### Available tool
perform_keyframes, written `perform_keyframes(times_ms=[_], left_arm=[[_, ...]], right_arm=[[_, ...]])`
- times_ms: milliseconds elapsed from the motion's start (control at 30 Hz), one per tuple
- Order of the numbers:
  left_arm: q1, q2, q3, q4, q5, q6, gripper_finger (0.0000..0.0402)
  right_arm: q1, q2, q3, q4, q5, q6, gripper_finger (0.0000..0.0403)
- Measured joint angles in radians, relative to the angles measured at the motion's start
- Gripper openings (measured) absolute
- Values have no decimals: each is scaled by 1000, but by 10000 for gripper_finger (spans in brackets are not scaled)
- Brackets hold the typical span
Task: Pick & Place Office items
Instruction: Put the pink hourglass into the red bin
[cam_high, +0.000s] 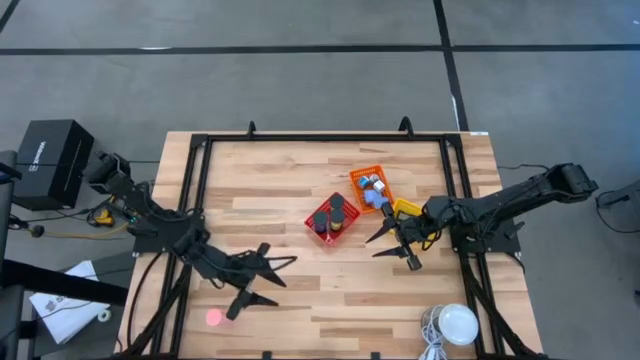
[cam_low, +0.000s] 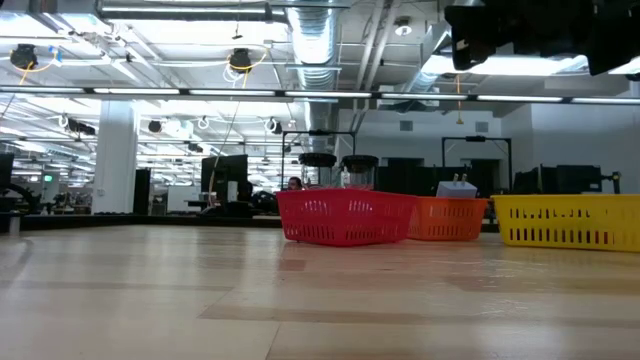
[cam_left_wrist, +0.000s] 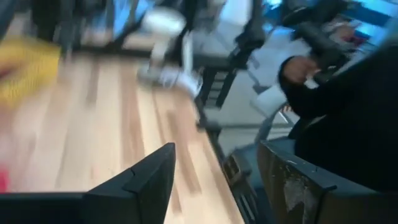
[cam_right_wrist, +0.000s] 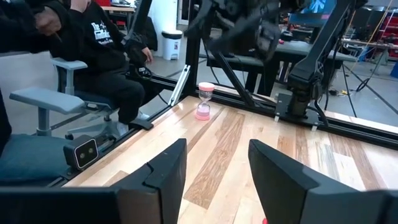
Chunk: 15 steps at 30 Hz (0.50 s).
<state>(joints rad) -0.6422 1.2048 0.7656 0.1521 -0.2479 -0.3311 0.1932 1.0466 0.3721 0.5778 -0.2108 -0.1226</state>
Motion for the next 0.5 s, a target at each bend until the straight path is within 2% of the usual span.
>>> perform_keyframes(times_ms=[100,233,400,500], left_arm=[[0,16,5,-81,-15,-177,217],[-4,13,6,-248,-16,-331,217],[-8,-2,6,-380,39,-441,216],[-17,-1,7,-418,32,-455,216]], right_arm=[[0,0,0,-4,0,0,164],[2,0,0,-13,0,0,167],[2,0,0,-29,0,29,164],[2,0,0,-47,0,43,162]])
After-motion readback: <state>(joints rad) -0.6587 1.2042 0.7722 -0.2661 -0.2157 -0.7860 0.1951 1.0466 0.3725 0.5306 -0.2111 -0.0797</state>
